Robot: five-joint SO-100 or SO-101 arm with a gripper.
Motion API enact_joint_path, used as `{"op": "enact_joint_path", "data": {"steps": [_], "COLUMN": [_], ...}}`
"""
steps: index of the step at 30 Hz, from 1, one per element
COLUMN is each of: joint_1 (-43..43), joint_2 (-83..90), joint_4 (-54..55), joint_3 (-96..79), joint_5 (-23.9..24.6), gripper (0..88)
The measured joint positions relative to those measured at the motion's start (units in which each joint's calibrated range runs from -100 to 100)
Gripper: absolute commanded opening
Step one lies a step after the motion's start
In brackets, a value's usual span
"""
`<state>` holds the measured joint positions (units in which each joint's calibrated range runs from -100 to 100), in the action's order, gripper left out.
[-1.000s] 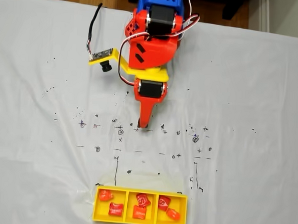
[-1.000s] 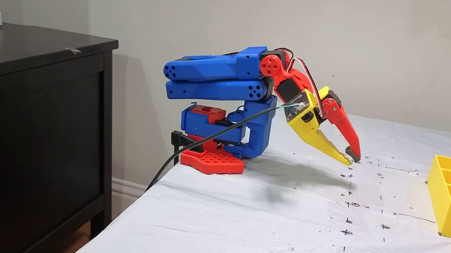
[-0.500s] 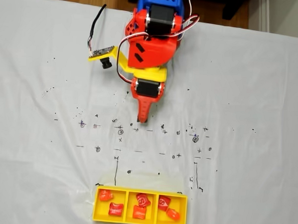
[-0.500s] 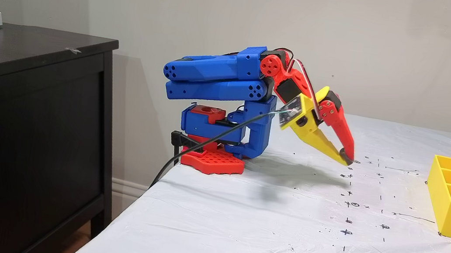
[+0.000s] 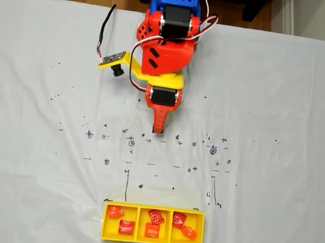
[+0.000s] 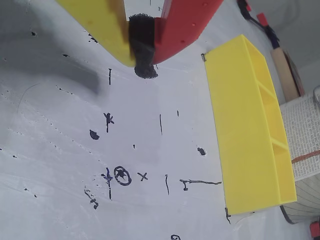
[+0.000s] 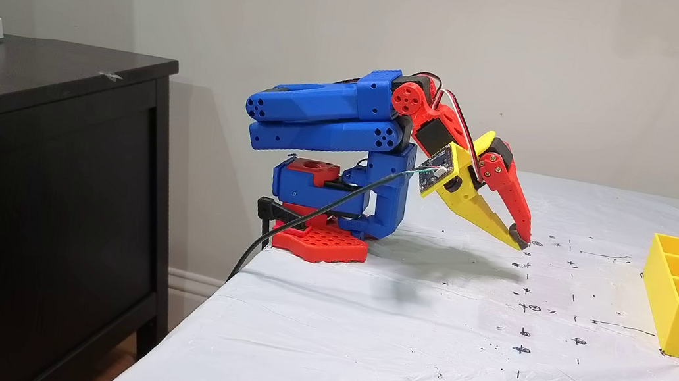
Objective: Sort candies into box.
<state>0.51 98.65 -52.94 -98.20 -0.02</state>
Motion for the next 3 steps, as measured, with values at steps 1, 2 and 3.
{"op": "enact_joint_path", "data": {"steps": [1,2,3], "joint_1": [0.0,0.0,0.0], "joint_2": [0.0,0.0,0.0], "joint_4": [0.0,0.0,0.0], "joint_3": [0.0,0.0,0.0], "joint_5": [0.0,0.0,0.0], "gripper": [0.2,0.2,0.2]}}
